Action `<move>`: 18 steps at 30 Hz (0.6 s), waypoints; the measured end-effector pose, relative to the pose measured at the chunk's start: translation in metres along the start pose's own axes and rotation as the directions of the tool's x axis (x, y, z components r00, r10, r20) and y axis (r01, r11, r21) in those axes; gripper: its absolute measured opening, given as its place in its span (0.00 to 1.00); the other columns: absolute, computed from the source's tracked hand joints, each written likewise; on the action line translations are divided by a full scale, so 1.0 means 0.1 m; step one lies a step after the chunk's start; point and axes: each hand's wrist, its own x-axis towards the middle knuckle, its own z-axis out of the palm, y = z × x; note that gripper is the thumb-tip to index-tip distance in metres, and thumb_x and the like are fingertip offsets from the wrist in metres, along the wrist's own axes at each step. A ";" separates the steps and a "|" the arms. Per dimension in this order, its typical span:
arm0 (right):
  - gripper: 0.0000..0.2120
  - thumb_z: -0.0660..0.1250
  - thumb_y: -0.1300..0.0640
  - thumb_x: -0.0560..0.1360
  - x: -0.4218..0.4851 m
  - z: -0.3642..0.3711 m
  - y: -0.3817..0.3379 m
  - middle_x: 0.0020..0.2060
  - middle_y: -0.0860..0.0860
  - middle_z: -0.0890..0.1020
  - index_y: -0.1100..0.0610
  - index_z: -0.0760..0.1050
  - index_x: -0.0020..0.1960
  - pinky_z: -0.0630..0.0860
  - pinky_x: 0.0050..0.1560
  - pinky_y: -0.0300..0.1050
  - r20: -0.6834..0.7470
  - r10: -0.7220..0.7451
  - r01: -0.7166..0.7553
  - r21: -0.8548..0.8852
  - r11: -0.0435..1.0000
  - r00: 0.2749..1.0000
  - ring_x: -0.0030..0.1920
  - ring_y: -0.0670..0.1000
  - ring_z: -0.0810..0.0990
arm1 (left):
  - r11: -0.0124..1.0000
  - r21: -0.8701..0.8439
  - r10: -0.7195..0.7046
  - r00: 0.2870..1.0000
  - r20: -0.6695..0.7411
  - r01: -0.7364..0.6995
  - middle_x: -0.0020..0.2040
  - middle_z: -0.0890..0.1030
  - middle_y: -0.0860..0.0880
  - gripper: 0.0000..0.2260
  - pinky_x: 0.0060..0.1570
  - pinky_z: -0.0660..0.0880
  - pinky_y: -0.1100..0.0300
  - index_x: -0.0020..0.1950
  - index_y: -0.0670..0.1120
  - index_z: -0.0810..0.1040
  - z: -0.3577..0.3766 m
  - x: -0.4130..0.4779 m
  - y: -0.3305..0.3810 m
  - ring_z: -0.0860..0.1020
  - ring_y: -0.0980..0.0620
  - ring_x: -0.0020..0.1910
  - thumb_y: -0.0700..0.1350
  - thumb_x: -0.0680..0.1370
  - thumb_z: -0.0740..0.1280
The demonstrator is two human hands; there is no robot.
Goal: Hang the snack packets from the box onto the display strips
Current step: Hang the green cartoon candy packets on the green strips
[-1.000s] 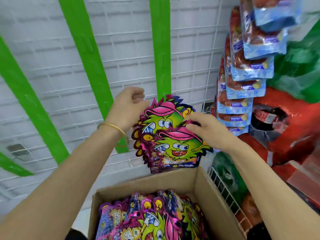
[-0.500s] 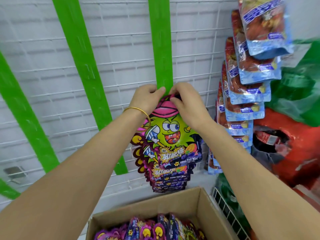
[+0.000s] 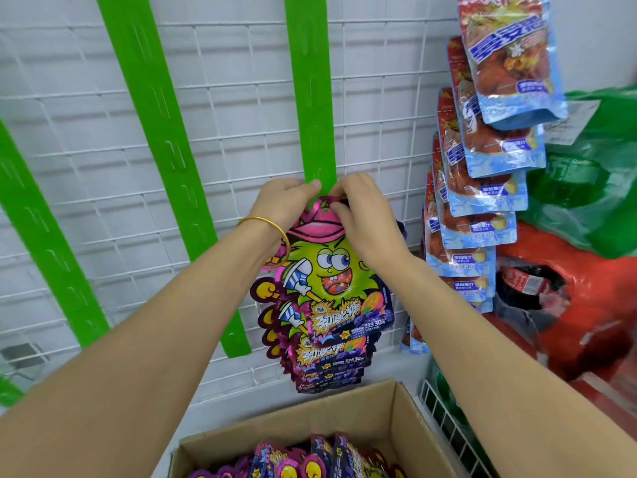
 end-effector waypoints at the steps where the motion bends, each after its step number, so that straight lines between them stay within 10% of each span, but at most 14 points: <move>1: 0.05 0.64 0.66 0.74 -0.02 0.00 0.01 0.47 0.58 0.75 0.63 0.73 0.49 0.69 0.50 0.49 0.002 0.003 -0.003 0.004 1.000 1.000 0.50 0.57 0.73 | 1.000 -0.012 0.002 1.000 0.002 -0.002 0.32 0.73 0.53 0.06 0.26 0.66 0.73 0.45 0.46 0.78 0.00 -0.01 0.00 0.69 0.59 0.31 0.48 0.77 0.64; 7: 0.06 0.64 0.66 0.73 -0.11 0.02 0.08 0.47 0.57 0.75 0.62 0.71 0.50 0.71 0.50 0.52 0.076 0.038 -0.041 0.039 0.998 0.996 0.49 0.57 0.74 | 0.999 -0.014 0.037 0.999 0.018 -0.036 0.34 0.75 0.47 0.07 0.41 0.70 0.61 0.45 0.42 0.79 -0.02 -0.07 -0.09 0.73 0.51 0.36 0.45 0.77 0.65; 11: 0.09 0.65 0.65 0.73 -0.18 0.01 0.11 0.47 0.56 0.75 0.62 0.69 0.51 0.71 0.48 0.51 0.036 0.104 -0.107 0.074 0.991 0.994 0.48 0.56 0.73 | 0.996 0.006 0.093 0.994 0.061 -0.093 0.40 0.77 0.49 0.14 0.41 0.74 0.71 0.59 0.39 0.73 0.01 -0.24 -0.18 0.77 0.58 0.38 0.34 0.74 0.65; 14: 0.13 0.68 0.64 0.71 -0.33 -0.02 0.14 0.49 0.58 0.75 0.63 0.71 0.54 0.68 0.51 0.48 -0.047 0.083 -0.084 -0.027 0.996 0.995 0.51 0.59 0.74 | 0.925 0.260 0.292 0.956 -0.021 -0.277 0.56 0.77 0.46 0.20 0.61 0.71 0.56 0.64 0.41 0.71 -0.04 -0.49 -0.40 0.75 0.49 0.57 0.35 0.71 0.65; 18: 0.14 0.65 0.67 0.71 -0.95 -0.05 0.17 0.50 0.59 0.74 0.64 0.70 0.56 0.69 0.51 0.50 -0.145 0.094 -0.099 -0.024 0.995 0.985 0.49 0.59 0.74 | 0.837 0.404 0.437 0.895 -0.090 -0.369 0.56 0.74 0.50 0.22 0.61 0.70 0.48 0.62 0.43 0.72 -0.18 -1.00 -0.74 0.70 0.51 0.59 0.37 0.68 0.64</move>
